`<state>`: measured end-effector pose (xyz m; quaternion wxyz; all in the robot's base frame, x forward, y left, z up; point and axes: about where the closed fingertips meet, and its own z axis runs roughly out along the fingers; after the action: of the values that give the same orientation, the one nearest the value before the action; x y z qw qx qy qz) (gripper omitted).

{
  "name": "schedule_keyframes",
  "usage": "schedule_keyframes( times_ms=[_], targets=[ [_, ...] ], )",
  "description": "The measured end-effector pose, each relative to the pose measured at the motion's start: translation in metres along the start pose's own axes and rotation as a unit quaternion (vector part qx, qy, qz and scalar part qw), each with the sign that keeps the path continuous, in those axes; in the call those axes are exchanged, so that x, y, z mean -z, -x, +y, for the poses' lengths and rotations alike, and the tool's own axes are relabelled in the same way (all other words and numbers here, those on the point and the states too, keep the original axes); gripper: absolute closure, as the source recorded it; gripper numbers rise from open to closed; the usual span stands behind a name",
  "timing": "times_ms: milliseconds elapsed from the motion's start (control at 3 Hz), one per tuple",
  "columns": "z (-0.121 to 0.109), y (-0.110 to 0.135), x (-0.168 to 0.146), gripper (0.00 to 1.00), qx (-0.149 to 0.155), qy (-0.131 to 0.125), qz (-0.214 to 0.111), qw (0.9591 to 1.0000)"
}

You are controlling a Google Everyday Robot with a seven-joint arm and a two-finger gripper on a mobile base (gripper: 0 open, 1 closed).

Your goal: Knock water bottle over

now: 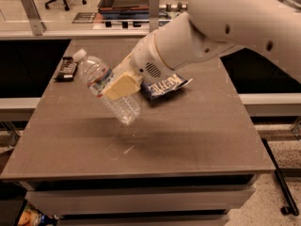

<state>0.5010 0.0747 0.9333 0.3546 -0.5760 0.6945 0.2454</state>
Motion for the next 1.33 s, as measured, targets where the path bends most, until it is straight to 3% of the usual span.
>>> schedule_keyframes(
  times_ms=[333,667,1000,1333],
  targets=[
    [0.010,-0.003,-0.006,1.00,0.000,0.000,0.081,0.9967],
    [0.020,-0.012,-0.015,1.00,-0.002,-0.001,0.164,0.9865],
    [0.028,-0.025,-0.028,1.00,-0.004,0.004,0.213,0.9770],
    [0.031,-0.039,-0.044,1.00,-0.004,0.014,0.229,0.9732]
  ],
)
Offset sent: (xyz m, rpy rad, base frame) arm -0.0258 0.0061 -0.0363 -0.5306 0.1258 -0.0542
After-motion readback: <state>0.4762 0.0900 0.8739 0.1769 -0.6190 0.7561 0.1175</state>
